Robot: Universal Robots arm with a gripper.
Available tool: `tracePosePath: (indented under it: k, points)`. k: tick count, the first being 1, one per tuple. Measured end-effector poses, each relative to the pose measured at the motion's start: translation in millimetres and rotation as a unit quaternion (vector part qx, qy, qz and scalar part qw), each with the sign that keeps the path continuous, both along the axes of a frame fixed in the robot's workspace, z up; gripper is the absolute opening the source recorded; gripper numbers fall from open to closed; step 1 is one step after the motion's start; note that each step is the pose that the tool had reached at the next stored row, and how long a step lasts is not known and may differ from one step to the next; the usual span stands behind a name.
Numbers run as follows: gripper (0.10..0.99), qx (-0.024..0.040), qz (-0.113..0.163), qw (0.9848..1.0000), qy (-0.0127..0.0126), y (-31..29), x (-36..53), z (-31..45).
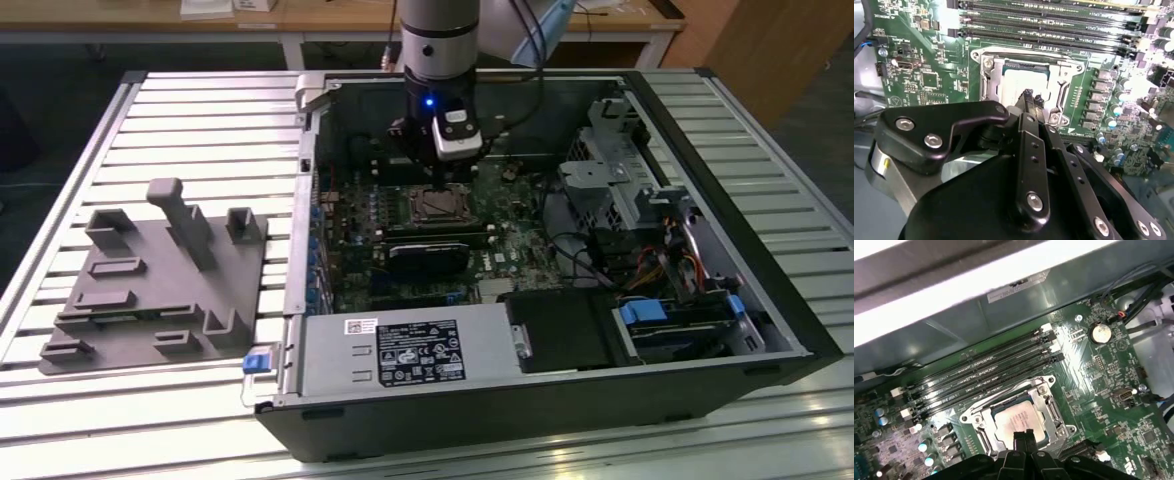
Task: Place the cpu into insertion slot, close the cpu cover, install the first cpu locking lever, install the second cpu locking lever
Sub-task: 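Install the first cpu locking lever, then install the second cpu locking lever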
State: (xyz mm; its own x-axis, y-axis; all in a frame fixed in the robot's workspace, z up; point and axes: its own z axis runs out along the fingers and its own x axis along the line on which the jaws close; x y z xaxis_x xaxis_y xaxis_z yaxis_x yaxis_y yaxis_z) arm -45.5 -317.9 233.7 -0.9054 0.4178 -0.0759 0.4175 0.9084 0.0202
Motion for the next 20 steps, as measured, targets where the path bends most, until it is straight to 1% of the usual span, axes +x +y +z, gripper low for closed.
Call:
tracePosePath:
  k: [15,18,20]
  points:
    - [0.106,-0.0001,0.000,1.0000,0.0000,-0.2,0.0,1.3]
    - [0.106,-0.0004,0.000,1.0000,0.0000,-2.3,0.0,1.2]
    - [0.106,-0.0008,0.000,1.0000,0.0000,-5.4,0.0,1.2]
